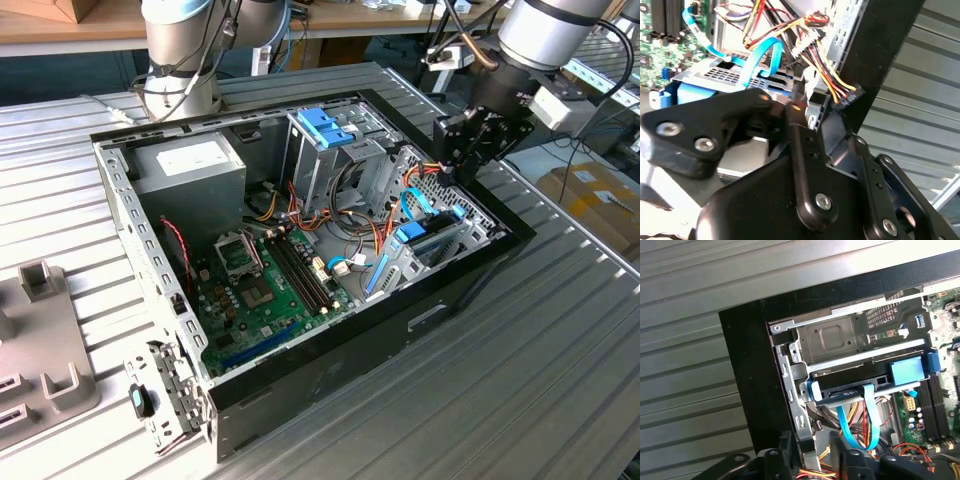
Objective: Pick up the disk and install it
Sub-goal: 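Insert the second disk wire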
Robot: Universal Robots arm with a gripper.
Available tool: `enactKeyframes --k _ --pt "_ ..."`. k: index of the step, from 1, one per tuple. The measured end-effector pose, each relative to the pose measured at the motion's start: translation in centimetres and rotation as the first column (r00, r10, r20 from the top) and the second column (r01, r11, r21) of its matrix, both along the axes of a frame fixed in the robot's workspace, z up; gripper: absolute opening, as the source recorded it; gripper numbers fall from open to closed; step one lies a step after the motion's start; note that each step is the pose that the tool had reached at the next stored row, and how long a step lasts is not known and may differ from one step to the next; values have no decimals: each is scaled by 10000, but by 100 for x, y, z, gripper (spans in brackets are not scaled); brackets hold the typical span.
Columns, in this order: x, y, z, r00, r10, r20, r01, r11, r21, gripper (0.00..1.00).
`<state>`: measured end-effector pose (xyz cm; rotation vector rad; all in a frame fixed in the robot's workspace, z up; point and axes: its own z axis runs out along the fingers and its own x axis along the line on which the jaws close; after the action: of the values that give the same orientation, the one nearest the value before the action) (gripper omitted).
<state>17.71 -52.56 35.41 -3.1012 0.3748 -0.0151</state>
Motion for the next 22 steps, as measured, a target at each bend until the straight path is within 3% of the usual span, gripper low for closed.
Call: enactKeyframes --k 1,8,16,22 --pt "0 1 0 10000 0 0 0 10000 1 39" --pt "47 2 4 10000 1 0 -1 10000 1 39" --pt "73 3 76 10000 -3 -1 3 10000 0 39" --pt "238 3 76 10000 -23 0 23 10000 0 39"
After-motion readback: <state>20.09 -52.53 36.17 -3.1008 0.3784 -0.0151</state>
